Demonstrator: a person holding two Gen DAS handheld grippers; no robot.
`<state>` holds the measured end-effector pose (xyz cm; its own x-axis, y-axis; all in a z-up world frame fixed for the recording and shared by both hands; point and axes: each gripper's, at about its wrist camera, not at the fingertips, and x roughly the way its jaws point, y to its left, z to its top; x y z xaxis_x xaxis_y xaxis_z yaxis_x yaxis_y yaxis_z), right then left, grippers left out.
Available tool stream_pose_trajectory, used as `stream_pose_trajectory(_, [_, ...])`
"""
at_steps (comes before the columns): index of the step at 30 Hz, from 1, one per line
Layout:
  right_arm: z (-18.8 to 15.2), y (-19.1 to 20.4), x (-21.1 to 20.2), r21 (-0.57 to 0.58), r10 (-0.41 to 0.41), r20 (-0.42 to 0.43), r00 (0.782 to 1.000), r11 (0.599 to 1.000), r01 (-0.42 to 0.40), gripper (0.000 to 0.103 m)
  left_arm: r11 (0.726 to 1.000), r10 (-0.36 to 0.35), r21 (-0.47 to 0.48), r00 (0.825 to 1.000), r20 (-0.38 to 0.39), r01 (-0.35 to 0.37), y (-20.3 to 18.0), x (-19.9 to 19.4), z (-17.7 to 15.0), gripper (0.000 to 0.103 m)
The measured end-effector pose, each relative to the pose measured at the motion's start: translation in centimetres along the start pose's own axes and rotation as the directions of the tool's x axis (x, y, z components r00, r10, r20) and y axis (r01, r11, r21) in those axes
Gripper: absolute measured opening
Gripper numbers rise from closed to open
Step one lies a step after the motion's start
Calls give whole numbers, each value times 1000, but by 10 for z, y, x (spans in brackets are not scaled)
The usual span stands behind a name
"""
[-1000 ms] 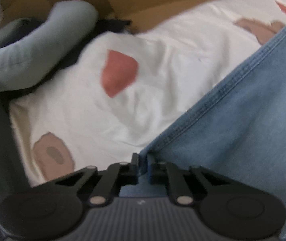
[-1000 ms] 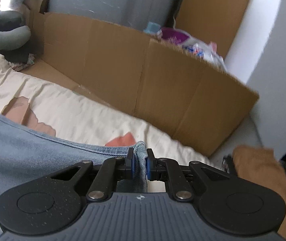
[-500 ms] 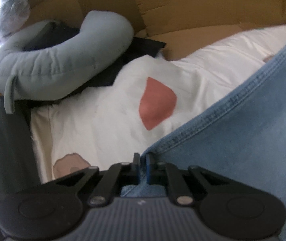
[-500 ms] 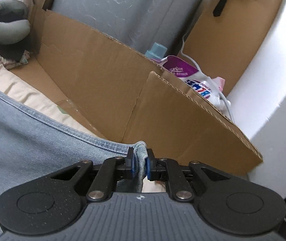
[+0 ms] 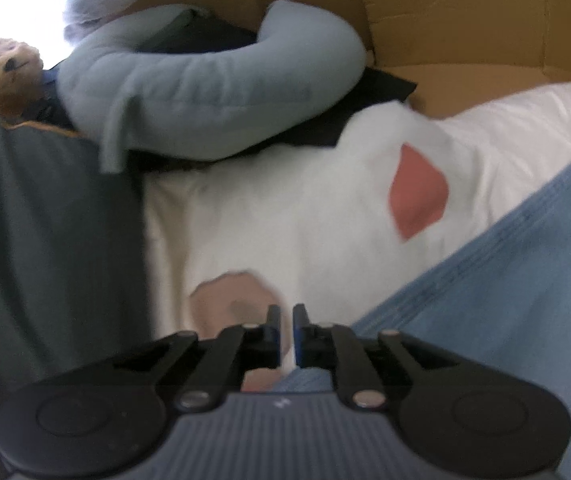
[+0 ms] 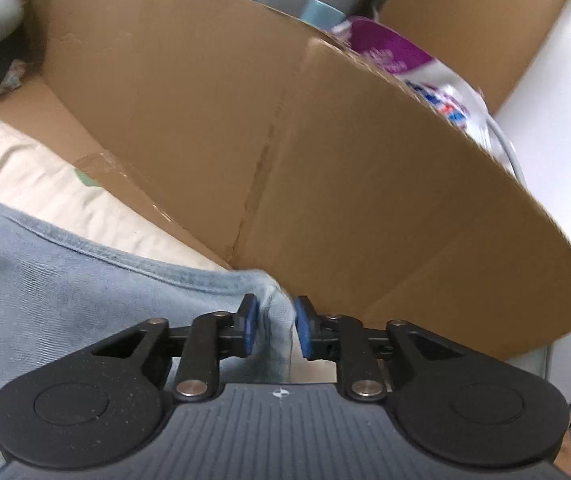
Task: Fold clothes
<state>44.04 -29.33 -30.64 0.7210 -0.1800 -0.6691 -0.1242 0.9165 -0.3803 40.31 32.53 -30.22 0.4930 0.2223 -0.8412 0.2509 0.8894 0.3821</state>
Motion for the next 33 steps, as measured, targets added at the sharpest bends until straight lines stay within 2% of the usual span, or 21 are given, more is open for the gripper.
stream_pose_trajectory(6, [-15,-13,2,89,44,-41,998,995,-41,33,994,55,102,997,-58,-49,-1,7,-21,27])
stream_pose_trajectory(9, [-24,-18,4,165,74,-54,996,984,-64,36,989,86,130,993,-87,-74,-4,22,-30,28])
stream_pose_trajectory(14, [-37,-26,11,279,111,-75,991,956,-86,36,988,54,150,992,-113,-37,-9,34,-44,25])
stream_pose_trajectory(21, [-30,-11,6,252,127,-42,991,961,-112,36,981,-6,192,987,-162,38,-5,35,-53,29])
stream_pose_trajectory(23, [-26,-5,5,236,135,-35,990,964,-124,36,967,-4,249,982,-187,51,-5,37,-56,38])
stream_pose_trajectory(25, [-24,1,5,221,144,-32,989,966,-134,36,959,6,278,979,-202,51,-1,41,-56,53])
stream_pose_trajectory(33, [-28,8,17,200,146,-69,987,971,-130,36,977,-25,202,974,-227,72,16,66,-49,55])
